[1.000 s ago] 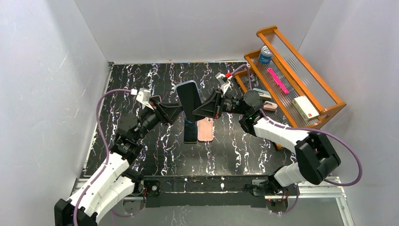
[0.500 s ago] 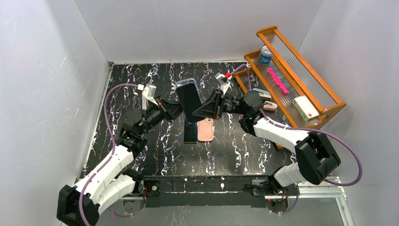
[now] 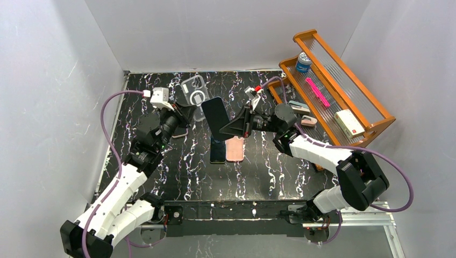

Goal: Take the phone out of the phone case
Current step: Place the phone at the center of the board, then place the phone case at the center of the board.

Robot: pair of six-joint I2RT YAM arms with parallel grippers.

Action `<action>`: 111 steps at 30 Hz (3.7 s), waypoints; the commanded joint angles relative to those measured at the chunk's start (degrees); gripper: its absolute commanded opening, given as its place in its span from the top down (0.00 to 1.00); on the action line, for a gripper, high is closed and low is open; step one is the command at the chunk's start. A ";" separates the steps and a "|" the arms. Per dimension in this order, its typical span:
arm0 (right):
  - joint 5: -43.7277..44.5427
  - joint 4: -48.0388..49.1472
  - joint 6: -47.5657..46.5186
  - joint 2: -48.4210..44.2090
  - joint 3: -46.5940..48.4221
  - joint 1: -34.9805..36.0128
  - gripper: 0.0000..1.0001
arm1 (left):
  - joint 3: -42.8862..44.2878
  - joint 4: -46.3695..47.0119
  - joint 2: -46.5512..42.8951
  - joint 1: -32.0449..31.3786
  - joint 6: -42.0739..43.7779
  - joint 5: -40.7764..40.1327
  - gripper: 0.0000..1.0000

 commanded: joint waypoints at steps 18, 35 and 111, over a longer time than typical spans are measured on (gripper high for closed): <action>33.07 -27.99 -5.43 26.50 20.42 0.05 0.99 | 2.69 -16.19 -1.27 0.84 9.63 -18.50 1.00; 34.55 -30.80 1.75 41.15 31.27 -0.49 0.87 | 2.06 -15.25 -1.88 1.65 8.59 -14.86 1.00; 33.76 -49.65 -29.59 15.48 23.27 -3.44 0.99 | 5.65 -20.01 9.94 2.35 7.43 -5.23 0.27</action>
